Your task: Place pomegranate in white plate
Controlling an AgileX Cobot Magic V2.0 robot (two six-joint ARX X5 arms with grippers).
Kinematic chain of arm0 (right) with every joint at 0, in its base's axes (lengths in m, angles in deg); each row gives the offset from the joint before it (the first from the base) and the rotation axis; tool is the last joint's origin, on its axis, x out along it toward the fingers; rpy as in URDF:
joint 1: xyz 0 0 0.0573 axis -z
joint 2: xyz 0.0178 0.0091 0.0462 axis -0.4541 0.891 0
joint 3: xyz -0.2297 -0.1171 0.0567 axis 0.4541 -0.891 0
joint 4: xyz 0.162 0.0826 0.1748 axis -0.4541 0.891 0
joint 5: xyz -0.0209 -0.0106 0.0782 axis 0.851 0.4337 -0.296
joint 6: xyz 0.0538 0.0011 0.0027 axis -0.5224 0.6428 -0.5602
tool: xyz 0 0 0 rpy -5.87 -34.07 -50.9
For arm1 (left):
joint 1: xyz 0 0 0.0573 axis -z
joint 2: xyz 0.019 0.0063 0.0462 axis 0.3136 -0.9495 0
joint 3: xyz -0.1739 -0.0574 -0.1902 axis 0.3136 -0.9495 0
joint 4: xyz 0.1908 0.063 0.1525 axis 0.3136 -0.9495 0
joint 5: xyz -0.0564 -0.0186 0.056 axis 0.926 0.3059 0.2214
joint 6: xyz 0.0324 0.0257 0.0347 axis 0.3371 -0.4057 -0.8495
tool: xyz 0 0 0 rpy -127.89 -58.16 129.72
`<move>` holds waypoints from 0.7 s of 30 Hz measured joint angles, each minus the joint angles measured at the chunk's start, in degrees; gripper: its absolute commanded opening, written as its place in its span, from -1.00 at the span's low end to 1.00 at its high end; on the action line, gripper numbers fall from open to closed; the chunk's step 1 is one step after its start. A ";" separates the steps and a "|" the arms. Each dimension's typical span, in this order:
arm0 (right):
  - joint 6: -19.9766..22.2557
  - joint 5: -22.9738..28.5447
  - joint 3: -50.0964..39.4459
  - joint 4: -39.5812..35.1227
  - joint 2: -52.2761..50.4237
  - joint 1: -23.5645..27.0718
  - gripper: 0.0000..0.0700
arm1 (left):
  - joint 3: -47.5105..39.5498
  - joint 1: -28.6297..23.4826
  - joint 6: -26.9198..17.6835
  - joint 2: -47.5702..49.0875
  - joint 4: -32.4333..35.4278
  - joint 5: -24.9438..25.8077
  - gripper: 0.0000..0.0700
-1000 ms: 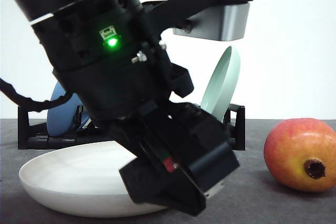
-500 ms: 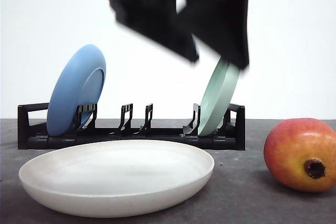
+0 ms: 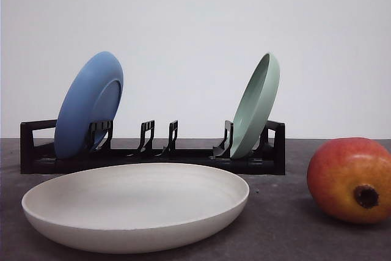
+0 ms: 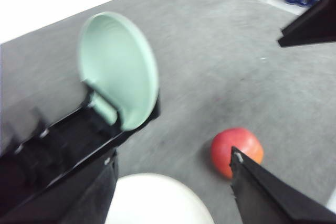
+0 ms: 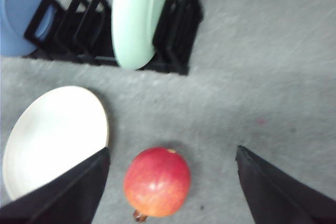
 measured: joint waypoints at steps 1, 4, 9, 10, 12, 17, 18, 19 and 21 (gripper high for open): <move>-0.41 -0.01 0.00 -0.01 0.54 -0.42 0.41 | 0.00 -0.47 0.28 0.98 -0.93 0.05 0.14; -1.87 0.03 0.00 -0.02 2.73 -1.85 0.44 | 0.00 -1.34 1.14 3.53 -3.29 0.06 0.14; -4.39 0.03 0.00 -0.02 8.32 -4.96 0.54 | 0.00 -1.37 1.53 5.23 -4.66 0.05 0.14; -4.88 0.07 0.00 -0.03 9.65 -5.64 0.56 | 0.00 -1.37 1.54 5.29 -4.67 0.05 0.14; -6.01 0.38 0.00 -0.05 12.62 -7.32 0.57 | 0.00 -1.37 1.56 5.29 -4.69 0.05 0.14; -8.68 5.05 0.00 -0.50 19.87 -12.58 0.72 | 0.00 -1.37 1.57 5.29 -4.71 0.05 0.14; -9.37 6.09 0.00 -0.73 21.14 -13.61 0.75 | 0.00 -1.37 1.57 5.29 -4.74 0.06 0.14; -10.07 6.95 0.00 -0.94 22.32 -14.58 0.77 | 0.00 -1.37 1.57 5.29 -4.77 0.07 0.14; -11.52 7.65 0.00 -1.27 24.44 -16.29 0.77 | 0.00 -1.37 1.57 5.29 -4.86 0.05 0.14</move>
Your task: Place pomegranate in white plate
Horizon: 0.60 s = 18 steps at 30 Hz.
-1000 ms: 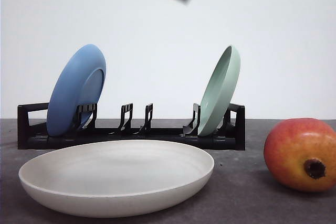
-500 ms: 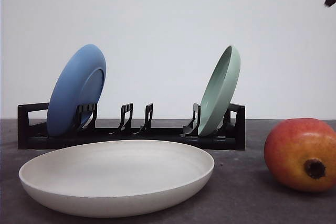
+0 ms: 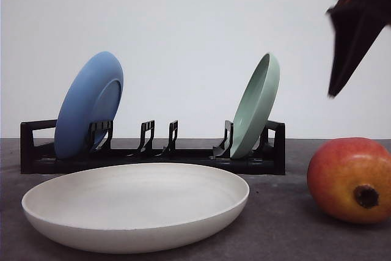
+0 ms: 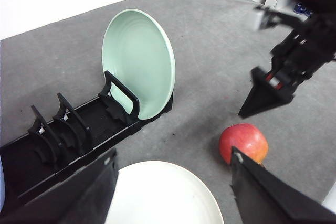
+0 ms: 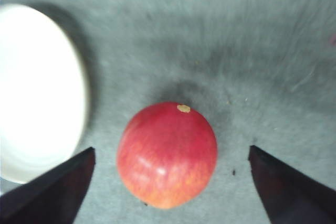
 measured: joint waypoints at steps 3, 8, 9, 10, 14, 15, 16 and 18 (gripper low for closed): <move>-2.40 1.74 0.00 -0.13 2.74 -2.47 0.77 | 0.00 0.00 0.00 0.00 -0.11 0.01 0.13; -6.62 5.51 0.00 -0.13 5.54 -5.67 0.77 | 0.00 0.00 0.00 0.00 -0.18 0.02 0.13; -7.45 6.21 0.00 -0.14 5.86 -6.14 0.77 | 0.00 0.00 0.00 0.00 -0.18 0.02 0.13; -8.29 6.90 0.00 -0.15 6.15 -6.61 0.77 | 0.00 0.00 0.00 0.00 -0.18 0.02 0.13; -11.71 8.88 0.00 -0.42 7.47 -8.35 0.77 | 0.00 0.00 0.02 0.00 -0.18 0.00 0.13; -12.49 9.00 0.00 -0.69 7.91 -8.71 0.77 | 0.00 0.00 0.02 0.00 -0.18 0.01 0.13; -13.23 9.07 0.00 -1.00 8.37 -9.07 0.77 | 0.00 0.00 0.02 0.00 -0.18 0.02 0.13; -14.69 9.14 0.00 -1.81 9.33 -9.91 0.77 | 0.00 0.00 0.00 0.00 -0.18 0.02 0.13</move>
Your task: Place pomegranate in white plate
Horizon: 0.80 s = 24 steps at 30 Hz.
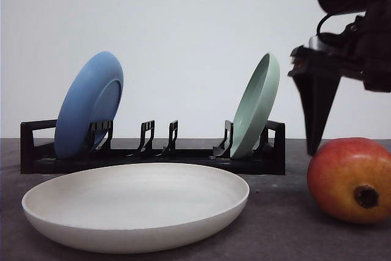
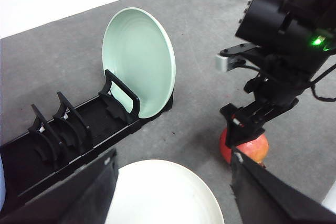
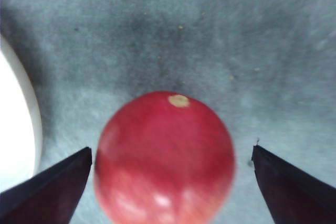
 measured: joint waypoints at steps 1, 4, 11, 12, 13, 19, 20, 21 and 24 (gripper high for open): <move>-0.73 0.04 0.00 -0.47 0.47 -0.47 0.77 | 0.00 0.00 0.00 0.00 0.00 0.00 0.13; -2.76 0.82 0.03 -1.40 1.73 -1.72 0.77 | 0.00 0.00 0.00 0.00 0.00 0.00 0.13; -5.36 2.19 0.09 -1.53 4.99 -2.87 0.77 | 0.00 0.00 0.00 0.00 -0.02 0.00 0.13; -5.57 2.44 0.09 -1.52 5.05 -2.93 0.74 | 0.00 0.00 -0.01 0.00 -0.01 0.00 0.13; -5.76 2.61 0.09 -1.50 5.06 -2.96 0.68 | 0.00 0.00 -0.03 0.00 0.00 0.00 0.13; -6.12 2.66 0.19 -1.38 5.06 -3.12 0.09 | 0.00 0.00 -0.66 0.00 -0.01 0.00 0.13; -6.12 2.65 0.20 -1.35 5.06 -3.13 0.04 | 0.00 0.00 -0.72 0.00 -0.02 0.00 0.13; -6.12 2.65 0.20 -1.35 5.06 -3.13 -0.02 | 0.00 0.00 -0.74 0.00 -0.01 0.00 0.13; -6.08 2.68 0.24 -1.38 5.05 -3.13 -0.06 | 0.00 0.00 -0.74 0.00 -0.02 0.00 0.13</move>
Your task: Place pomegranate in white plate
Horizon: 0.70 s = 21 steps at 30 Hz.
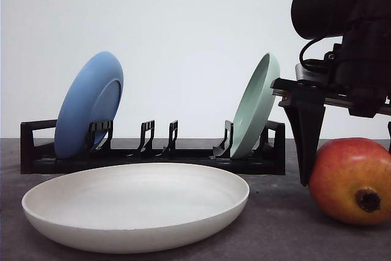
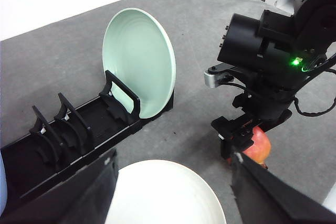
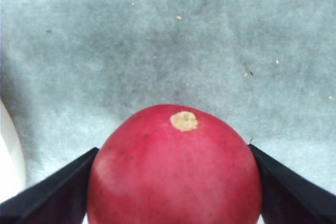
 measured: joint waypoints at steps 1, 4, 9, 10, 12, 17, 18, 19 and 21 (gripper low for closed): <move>0.02 0.01 0.02 0.00 -0.01 0.00 -0.06 | 0.00 0.00 0.00 0.00 0.00 0.00 0.13; 0.32 0.12 0.10 0.03 -0.01 -0.03 -0.06 | 0.00 0.00 -0.02 0.00 0.01 0.00 0.13; 0.50 1.67 1.13 -0.10 -0.63 -0.26 -0.06 | 0.00 0.00 -0.06 0.00 0.01 0.00 0.13; 0.53 1.67 1.40 -0.25 -1.08 -0.26 -0.06 | 0.00 0.00 -0.09 0.00 0.00 0.00 0.13; 0.84 1.65 2.03 -0.38 -2.40 -0.37 -0.06 | 0.00 0.00 -0.13 0.00 0.02 0.00 0.13; 1.86 2.42 4.10 -0.54 -5.18 -0.46 -0.06 | 0.00 0.00 -0.15 0.00 0.02 0.00 0.13; 2.23 2.50 4.60 -0.50 -5.54 -0.47 -0.06 | 0.00 0.00 -0.15 0.00 0.02 -0.01 0.13; 2.63 2.52 5.11 -0.44 -5.88 -0.48 -0.06 | 0.00 0.00 -0.15 0.00 0.02 -0.02 0.13; 3.53 2.55 6.28 -0.47 -6.49 -0.78 -0.06 | 0.00 0.00 -0.15 0.00 0.02 -0.02 0.13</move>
